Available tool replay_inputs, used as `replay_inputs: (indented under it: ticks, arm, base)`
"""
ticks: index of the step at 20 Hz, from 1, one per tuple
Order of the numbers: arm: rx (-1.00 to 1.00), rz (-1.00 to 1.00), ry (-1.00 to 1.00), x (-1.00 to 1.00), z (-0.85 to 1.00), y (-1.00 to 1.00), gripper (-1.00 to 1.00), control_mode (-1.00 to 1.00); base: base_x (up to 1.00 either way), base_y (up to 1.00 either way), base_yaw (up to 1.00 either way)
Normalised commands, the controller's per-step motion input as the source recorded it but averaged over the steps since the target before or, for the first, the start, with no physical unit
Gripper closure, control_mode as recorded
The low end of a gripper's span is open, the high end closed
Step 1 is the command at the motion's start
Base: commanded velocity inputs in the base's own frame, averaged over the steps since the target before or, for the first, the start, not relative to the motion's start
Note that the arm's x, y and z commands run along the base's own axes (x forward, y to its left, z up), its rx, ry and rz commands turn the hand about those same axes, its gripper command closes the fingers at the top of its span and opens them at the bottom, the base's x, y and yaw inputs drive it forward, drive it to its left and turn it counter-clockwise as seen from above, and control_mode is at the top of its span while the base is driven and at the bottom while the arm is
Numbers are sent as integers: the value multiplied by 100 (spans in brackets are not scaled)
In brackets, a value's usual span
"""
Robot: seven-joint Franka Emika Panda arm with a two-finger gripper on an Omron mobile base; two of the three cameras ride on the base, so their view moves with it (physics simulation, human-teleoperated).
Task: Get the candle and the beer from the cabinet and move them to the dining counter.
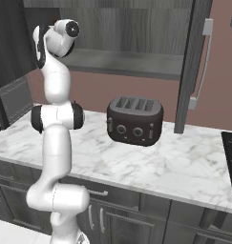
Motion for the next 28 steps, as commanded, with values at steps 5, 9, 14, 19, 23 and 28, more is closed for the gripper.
replay_inputs:
  ticks: [5, 9, 14, 19, 23, 28]
  arm:
    - [0, 0, 0, 0, 0, 0, -100, -100]
    - [0, 0, 0, 0, 0, 0, 100, -100]
    - [0, 0, 0, 0, 0, 0, 100, -100]
    - [0, 0, 0, 0, 0, 0, 100, -100]
    - [0, 0, 0, 0, 0, 0, 100, -100]
    - [0, 0, 0, 0, 0, 0, 100, -100]
  base:
    - [0, 0, 0]
    - [0, 0, 0]
    - [0, 0, 0]
    - [0, 0, 0]
    - [0, 0, 0]
    - [0, 0, 0]
